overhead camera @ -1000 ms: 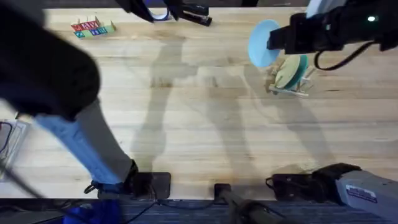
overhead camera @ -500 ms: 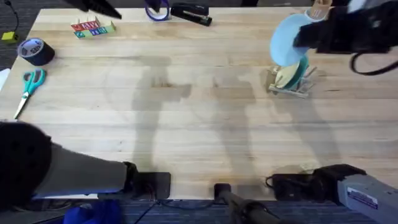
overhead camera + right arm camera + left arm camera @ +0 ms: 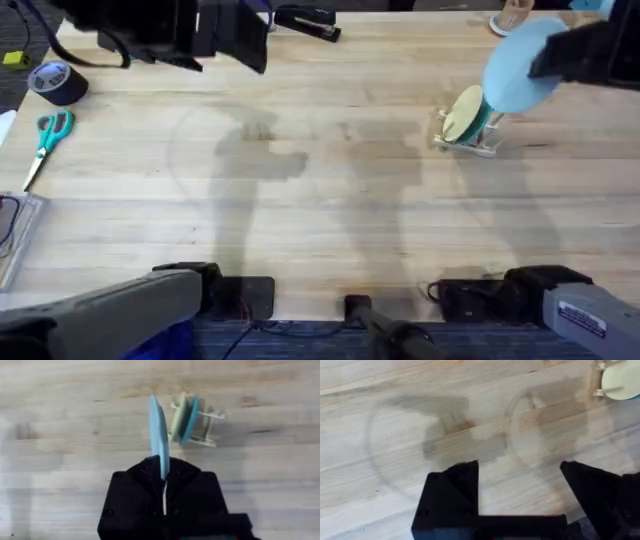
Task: Pick up the plates from the table one by one and place each into a slot on the dish rack.
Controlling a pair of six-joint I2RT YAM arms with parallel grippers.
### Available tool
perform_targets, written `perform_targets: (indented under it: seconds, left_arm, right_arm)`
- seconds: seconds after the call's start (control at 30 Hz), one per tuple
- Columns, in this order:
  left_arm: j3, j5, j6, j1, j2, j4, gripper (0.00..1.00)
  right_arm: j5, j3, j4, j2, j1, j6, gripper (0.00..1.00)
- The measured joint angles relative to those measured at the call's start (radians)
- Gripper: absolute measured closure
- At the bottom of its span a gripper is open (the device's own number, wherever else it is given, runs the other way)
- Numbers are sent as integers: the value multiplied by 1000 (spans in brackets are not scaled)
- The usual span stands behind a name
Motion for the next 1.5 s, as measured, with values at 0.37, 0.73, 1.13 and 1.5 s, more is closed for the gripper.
perform_targets:
  seconds: [0.37,0.73,1.13,1.5]
  left_arm:
    - [-60,-37,7,0,39,41,6]
    - [-60,-40,10,0,39,41,6]
    - [-60,-41,10,0,39,41,6]
    - [-60,-41,10,0,39,41,6]
  right_arm:
    - [302,13,-127,0,0,152,970]
    - [378,16,-116,28,-1,235,970]
    - [369,17,-84,233,-1,240,970]
    - [284,17,-35,333,-2,202,970]
